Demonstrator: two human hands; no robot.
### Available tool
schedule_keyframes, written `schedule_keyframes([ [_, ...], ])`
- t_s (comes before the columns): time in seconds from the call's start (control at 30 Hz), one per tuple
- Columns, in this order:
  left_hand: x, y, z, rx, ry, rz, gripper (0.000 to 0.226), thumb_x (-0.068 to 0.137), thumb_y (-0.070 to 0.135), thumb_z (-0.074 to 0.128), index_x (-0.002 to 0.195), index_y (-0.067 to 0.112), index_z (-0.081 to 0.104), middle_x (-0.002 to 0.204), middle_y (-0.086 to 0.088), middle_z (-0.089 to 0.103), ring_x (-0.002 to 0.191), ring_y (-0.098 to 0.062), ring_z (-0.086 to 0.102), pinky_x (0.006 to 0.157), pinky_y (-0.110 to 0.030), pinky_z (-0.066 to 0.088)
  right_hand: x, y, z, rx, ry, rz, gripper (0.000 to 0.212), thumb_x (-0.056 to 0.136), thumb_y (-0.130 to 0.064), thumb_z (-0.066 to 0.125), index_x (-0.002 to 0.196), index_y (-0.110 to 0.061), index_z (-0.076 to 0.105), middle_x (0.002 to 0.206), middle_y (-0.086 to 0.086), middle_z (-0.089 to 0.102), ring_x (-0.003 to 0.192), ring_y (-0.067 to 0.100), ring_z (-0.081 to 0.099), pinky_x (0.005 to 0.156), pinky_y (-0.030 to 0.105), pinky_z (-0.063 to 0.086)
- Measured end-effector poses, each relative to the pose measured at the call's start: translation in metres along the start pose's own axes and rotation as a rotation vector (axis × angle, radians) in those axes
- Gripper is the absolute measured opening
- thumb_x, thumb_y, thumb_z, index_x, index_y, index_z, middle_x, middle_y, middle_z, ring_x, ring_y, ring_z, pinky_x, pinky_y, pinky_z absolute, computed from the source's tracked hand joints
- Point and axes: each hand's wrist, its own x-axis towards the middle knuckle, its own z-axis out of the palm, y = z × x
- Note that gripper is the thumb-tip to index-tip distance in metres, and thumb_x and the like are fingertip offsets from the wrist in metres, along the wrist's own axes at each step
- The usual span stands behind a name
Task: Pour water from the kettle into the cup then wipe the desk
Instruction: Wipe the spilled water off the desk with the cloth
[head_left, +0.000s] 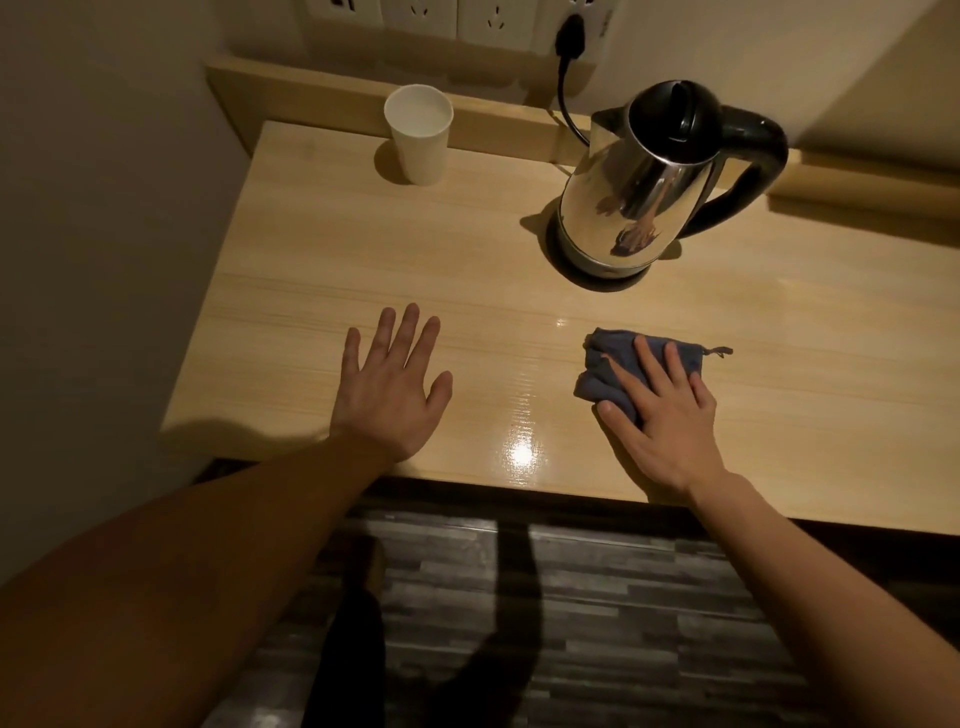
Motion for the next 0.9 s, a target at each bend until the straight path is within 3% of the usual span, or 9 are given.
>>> schedule_keyframes([
  [0.2,0.000,-0.001,0.000,-0.021,-0.001,0.009,0.072,0.103,0.061,0.012,0.167,0.029,0.001,0.175,0.001,-0.005,0.161,-0.022,-0.008,0.128,-0.056,-0.004,-0.039,-0.002,0.018,-0.017,0.006,-0.005,0.064,0.097,-0.077,0.020,0.156,-0.051,0.020,0.174,-0.010,0.007,0.162,0.019,-0.006,0.125,0.048,0.005],
  [0.4,0.001,-0.003,0.005,-0.034,0.014,0.015,0.072,0.102,0.062,0.011,0.166,0.030,0.000,0.175,0.002,-0.006,0.161,-0.021,-0.010,0.128,-0.055,-0.007,-0.074,-0.009,0.028,0.078,0.072,-0.030,0.063,0.100,-0.065,0.033,0.156,-0.040,0.038,0.171,-0.007,0.022,0.162,0.022,0.006,0.123,0.050,0.014],
  [0.6,0.002,-0.005,0.009,-0.030,0.036,0.033,0.072,0.103,0.062,0.013,0.166,0.029,0.004,0.175,0.001,-0.003,0.161,-0.022,-0.006,0.128,-0.056,-0.005,-0.110,-0.039,0.029,0.243,0.067,0.080,0.049,0.107,-0.049,0.047,0.152,-0.028,0.048,0.166,-0.007,0.031,0.160,0.021,0.016,0.122,0.048,0.018],
  [0.7,0.003,-0.006,0.011,-0.043,0.018,0.031,0.074,0.101,0.065,0.015,0.165,0.029,0.004,0.174,0.001,-0.002,0.161,-0.022,-0.006,0.127,-0.055,-0.008,-0.131,-0.072,0.015,0.541,-0.038,0.151,0.050,0.098,-0.043,0.053,0.147,-0.035,0.050,0.158,-0.017,0.038,0.157,0.017,0.025,0.121,0.035,0.022],
  [0.77,0.002,-0.011,0.005,-0.124,0.009,0.034,0.075,0.100,0.065,0.021,0.165,0.030,0.011,0.174,0.002,0.003,0.161,-0.018,-0.004,0.127,-0.052,-0.010,-0.140,-0.103,-0.002,0.893,-0.170,0.243,0.043,0.097,-0.042,0.054,0.138,-0.053,0.054,0.146,-0.023,0.054,0.143,0.013,0.048,0.111,0.021,0.036],
  [0.8,0.000,-0.014,0.001,-0.228,0.011,0.043,0.074,0.099,0.063,0.026,0.164,0.029,0.019,0.174,0.003,0.010,0.161,-0.015,0.001,0.128,-0.049,-0.008,-0.140,-0.119,-0.008,1.048,-0.190,0.296,0.038,0.098,-0.042,0.055,0.134,-0.053,0.060,0.135,-0.021,0.067,0.130,0.013,0.061,0.105,0.019,0.044],
  [0.83,-0.006,-0.018,-0.004,-0.372,-0.002,0.054,0.073,0.097,0.061,0.032,0.162,0.029,0.029,0.173,0.005,0.019,0.160,-0.012,0.008,0.129,-0.046,-0.003,-0.139,-0.134,-0.012,1.203,-0.193,0.363,0.034,0.100,-0.043,0.057,0.132,-0.045,0.067,0.128,-0.014,0.074,0.124,0.016,0.067,0.105,0.025,0.049],
  [0.9,-0.022,-0.023,-0.020,-0.704,-0.117,0.023,0.066,0.091,0.065,0.039,0.151,0.038,0.048,0.164,0.009,0.041,0.154,-0.013,0.032,0.130,-0.043,0.015,-0.133,-0.169,-0.020,1.579,-0.213,0.488,0.039,0.102,-0.045,0.060,0.134,-0.025,0.071,0.134,0.007,0.073,0.128,0.030,0.066,0.112,0.050,0.050],
])
